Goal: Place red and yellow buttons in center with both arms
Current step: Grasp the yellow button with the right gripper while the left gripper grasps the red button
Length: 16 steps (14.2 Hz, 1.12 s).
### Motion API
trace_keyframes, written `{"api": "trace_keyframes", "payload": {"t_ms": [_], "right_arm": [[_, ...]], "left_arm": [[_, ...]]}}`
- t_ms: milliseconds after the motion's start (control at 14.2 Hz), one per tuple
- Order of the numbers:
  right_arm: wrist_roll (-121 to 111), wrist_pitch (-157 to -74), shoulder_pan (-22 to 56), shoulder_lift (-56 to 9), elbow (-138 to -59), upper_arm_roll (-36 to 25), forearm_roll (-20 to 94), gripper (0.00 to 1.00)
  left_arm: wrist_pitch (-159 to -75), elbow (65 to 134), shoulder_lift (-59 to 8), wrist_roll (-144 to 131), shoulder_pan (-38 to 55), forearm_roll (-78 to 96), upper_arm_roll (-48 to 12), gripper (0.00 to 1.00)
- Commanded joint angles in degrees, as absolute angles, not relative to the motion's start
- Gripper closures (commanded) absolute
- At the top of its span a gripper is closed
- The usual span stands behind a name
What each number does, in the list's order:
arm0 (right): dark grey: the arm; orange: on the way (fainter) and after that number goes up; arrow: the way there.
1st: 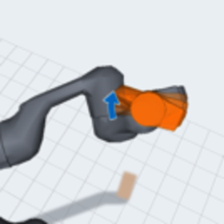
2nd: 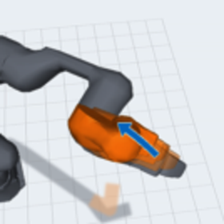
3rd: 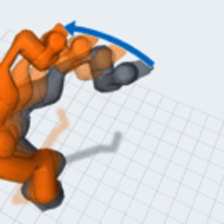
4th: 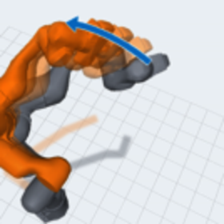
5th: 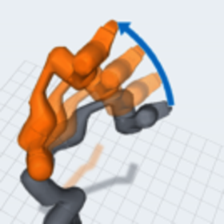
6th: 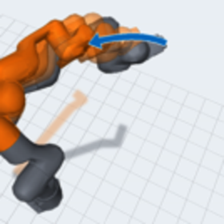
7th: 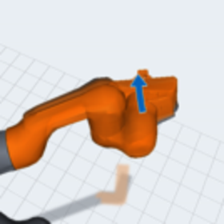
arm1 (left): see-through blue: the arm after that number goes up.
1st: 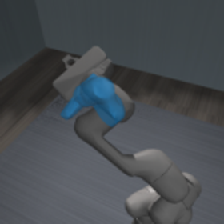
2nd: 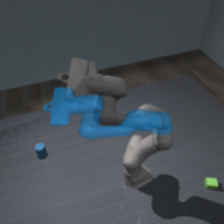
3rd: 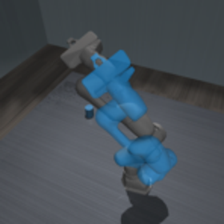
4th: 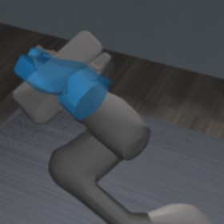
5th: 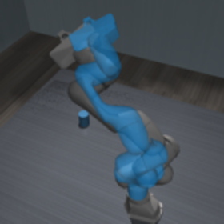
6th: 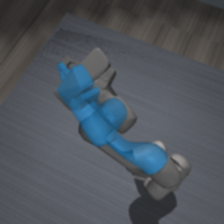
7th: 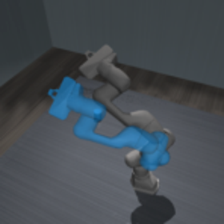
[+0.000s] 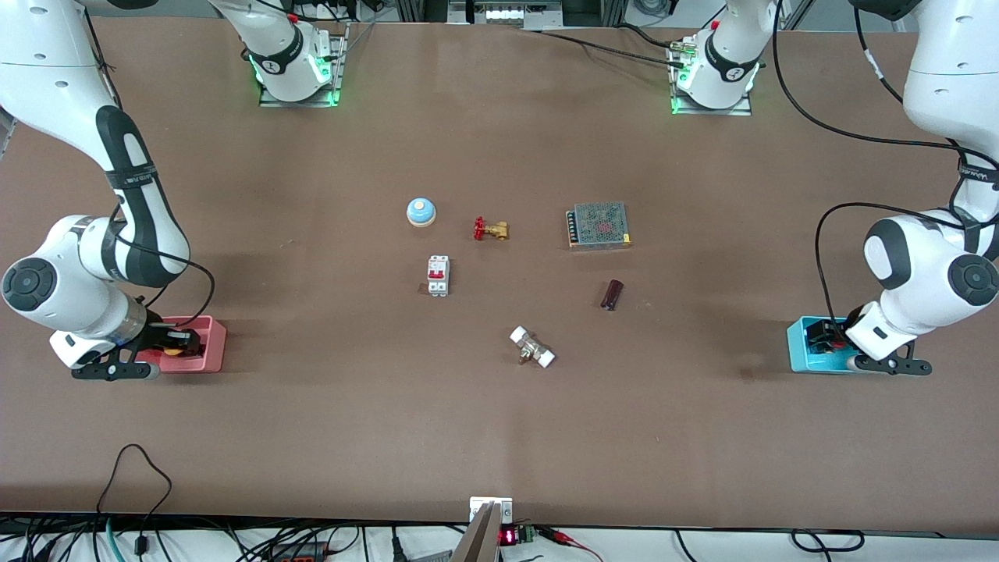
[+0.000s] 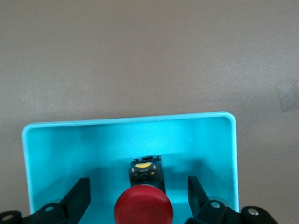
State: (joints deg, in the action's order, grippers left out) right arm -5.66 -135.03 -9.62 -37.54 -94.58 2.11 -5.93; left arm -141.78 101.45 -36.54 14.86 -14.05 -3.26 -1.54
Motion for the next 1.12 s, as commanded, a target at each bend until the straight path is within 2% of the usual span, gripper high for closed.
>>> {"api": "trace_keyframes", "payload": {"t_ms": [0, 211, 421, 632, 702, 912, 1053], "right_arm": [[-6.6, -124.7, -10.2, -30.9, -94.7, 4.7, -6.2, 0.68], [-4.4, -115.2, -9.7, -24.5, -94.7, 8.3, -5.8, 0.68], [6.6, -113.8, -6.3, -23.9, -95.4, 11.9, -5.6, 0.68], [14.7, -116.2, 0.1, -26.1, -96.2, 12.0, -5.6, 0.68], [16.3, -117.6, 1.7, -27.3, -96.5, 12.0, -5.6, 0.68], [17.0, -122.2, 2.7, -29.7, -98.1, 12.0, -5.7, 0.68], [17.0, -125.3, 4.0, -31.2, -98.9, 12.0, -5.6, 0.68]], "left_arm": [[-142.3, 101.0, -37.3, 15.0, -14.4, -3.0, -1.9, 0.21], [-142.2, 100.7, -37.3, 15.0, -14.3, -3.0, -1.9, 0.53], [-141.5, 100.4, -36.9, 15.2, -14.3, -3.0, -1.9, 0.77], [-140.2, 100.4, -34.7, 15.3, -14.4, -3.1, -1.9, 0.79], [-137.4, 100.0, -33.0, 15.3, -14.3, -3.2, -1.8, 0.79], [-122.3, 93.5, -29.2, 15.1, -14.2, -3.2, -2.0, 0.78], [-114.3, 92.1, -26.3, 14.5, -13.5, -3.2, -2.5, 0.78]]}}
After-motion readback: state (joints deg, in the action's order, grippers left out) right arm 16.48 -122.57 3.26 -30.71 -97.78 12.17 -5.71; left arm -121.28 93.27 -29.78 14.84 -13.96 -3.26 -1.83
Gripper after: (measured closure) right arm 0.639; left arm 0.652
